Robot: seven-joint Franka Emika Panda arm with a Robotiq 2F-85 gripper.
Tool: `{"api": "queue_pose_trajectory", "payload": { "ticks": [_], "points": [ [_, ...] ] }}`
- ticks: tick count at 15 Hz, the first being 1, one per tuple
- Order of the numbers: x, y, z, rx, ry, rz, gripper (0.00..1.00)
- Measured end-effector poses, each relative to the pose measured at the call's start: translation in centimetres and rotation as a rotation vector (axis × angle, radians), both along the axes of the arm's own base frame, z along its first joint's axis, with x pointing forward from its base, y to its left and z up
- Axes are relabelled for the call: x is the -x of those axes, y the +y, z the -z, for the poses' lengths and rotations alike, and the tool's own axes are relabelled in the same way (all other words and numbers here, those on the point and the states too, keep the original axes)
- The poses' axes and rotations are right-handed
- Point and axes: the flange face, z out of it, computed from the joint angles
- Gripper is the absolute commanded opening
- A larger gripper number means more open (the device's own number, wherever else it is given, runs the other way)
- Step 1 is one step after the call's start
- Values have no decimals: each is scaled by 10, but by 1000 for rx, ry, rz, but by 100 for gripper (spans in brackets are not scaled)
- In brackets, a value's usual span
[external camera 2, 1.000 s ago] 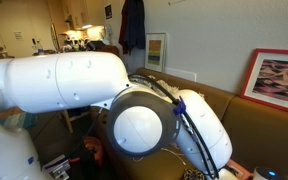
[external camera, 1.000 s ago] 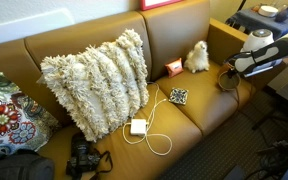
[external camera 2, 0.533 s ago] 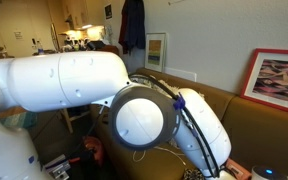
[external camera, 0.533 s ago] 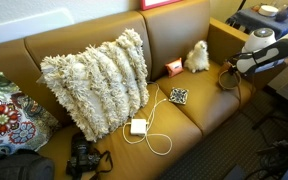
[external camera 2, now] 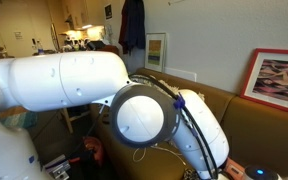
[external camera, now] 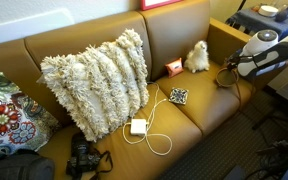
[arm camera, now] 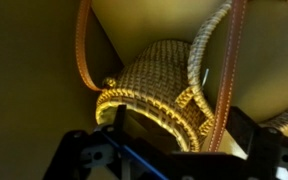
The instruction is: Move the brown bag to the left
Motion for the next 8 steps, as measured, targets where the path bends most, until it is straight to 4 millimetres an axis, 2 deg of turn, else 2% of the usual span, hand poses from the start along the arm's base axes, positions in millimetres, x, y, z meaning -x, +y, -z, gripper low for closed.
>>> {"api": "queue_pose_trajectory", "payload": {
  "ticks": [4,8],
  "points": [
    [0,-1,-10,61,-58,-54,100],
    [3,2,-7,72,-56,-80,100]
  ]
}}
